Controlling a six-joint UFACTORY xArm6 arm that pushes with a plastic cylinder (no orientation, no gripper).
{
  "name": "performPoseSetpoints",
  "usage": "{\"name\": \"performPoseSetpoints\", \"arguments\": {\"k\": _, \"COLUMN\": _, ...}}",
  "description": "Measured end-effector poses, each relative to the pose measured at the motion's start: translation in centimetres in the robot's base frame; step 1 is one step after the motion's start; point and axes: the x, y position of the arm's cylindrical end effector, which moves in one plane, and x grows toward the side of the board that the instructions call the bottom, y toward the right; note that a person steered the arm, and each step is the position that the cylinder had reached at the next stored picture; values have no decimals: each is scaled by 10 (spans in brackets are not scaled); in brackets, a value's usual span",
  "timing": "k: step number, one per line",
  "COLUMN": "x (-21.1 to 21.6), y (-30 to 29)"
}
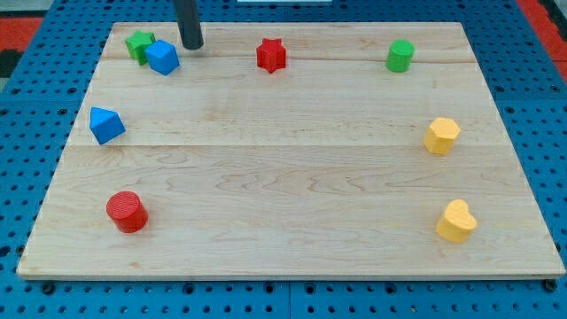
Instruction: Separate blue cube from green star
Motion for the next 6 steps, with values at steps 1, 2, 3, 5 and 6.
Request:
{"name": "performPoseSetpoints", "arguments": {"k": 1, "x": -3, "y": -11}}
{"name": "performPoseSetpoints", "arguments": {"k": 2, "x": -7, "y": -61}}
{"name": "performPoseSetpoints", "arguments": {"k": 3, "x": 31, "y": -66}}
{"name": "performPoseSetpoints", "arguments": {"k": 5, "x": 57, "y": -24}}
{"name": "performPoseSetpoints", "arguments": {"k": 6, "x": 56, "y": -41}}
